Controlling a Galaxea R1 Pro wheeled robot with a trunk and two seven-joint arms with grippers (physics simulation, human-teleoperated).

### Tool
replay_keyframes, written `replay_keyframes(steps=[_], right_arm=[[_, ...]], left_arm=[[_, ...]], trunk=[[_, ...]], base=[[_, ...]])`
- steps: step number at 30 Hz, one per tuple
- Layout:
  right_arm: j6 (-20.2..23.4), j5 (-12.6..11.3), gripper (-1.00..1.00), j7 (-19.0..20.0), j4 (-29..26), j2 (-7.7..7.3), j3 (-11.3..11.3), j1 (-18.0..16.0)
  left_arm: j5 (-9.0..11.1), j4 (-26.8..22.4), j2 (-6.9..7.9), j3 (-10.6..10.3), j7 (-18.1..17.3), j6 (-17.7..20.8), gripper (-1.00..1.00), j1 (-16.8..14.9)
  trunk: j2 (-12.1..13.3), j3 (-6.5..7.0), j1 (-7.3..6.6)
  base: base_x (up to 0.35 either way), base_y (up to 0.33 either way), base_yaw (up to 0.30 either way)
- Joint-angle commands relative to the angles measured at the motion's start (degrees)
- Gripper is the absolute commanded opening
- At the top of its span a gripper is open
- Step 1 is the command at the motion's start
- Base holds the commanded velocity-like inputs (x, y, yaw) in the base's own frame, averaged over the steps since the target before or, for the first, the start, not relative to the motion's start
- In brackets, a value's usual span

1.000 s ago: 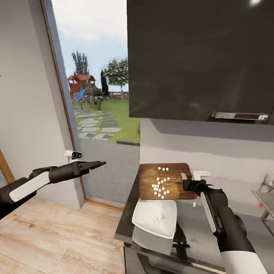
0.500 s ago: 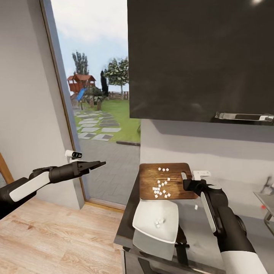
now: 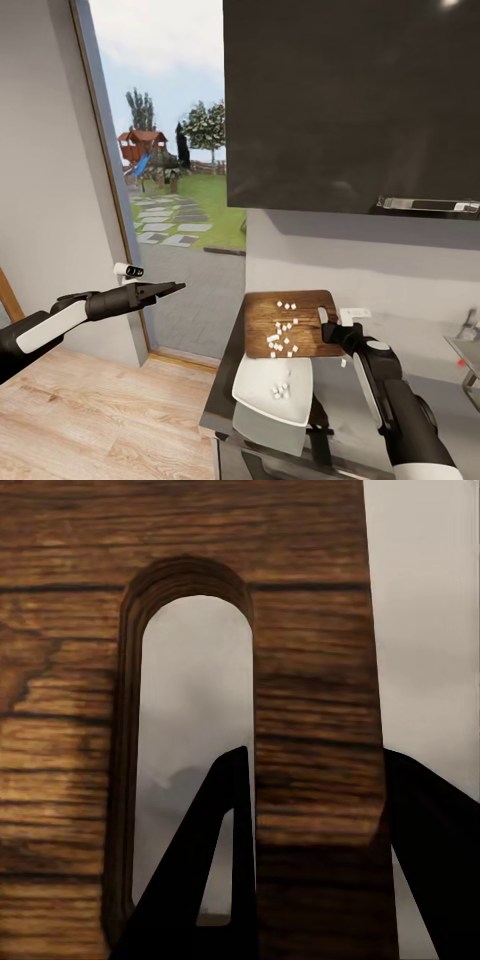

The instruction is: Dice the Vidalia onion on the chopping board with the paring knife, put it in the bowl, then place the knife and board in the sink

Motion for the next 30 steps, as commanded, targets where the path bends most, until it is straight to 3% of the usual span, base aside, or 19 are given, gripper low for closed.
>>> replay_keyframes(steps=[1, 17, 30], right_arm=[[-0.3, 0.42, -1.0, 0.53, -0.05, 0.01, -0.1, 0.25], [-4.01, 0.5, -1.0, 0.49, -0.06, -0.08, -0.12, 0.95], [-12.81, 0.55, -1.0, 0.45, 0.03, -0.15, -0.12, 2.29]], left_arm=[[0.6, 0.01, 0.06, -0.26, -0.09, 0.47, 1.0, -0.1], [0.61, 0.01, -0.01, -0.27, -0.09, 0.46, 1.0, -0.1], [0.6, 0.01, -0.31, -0.27, 0.0, 0.47, 1.0, -0.1]], trunk=[[-0.05, -0.03, 0.03], [-0.05, -0.03, 0.03], [-0.05, -0.03, 0.03]], base=[[0.0, 0.0, 0.0], [0.0, 0.0, 0.0], [0.0, 0.0, 0.0]])
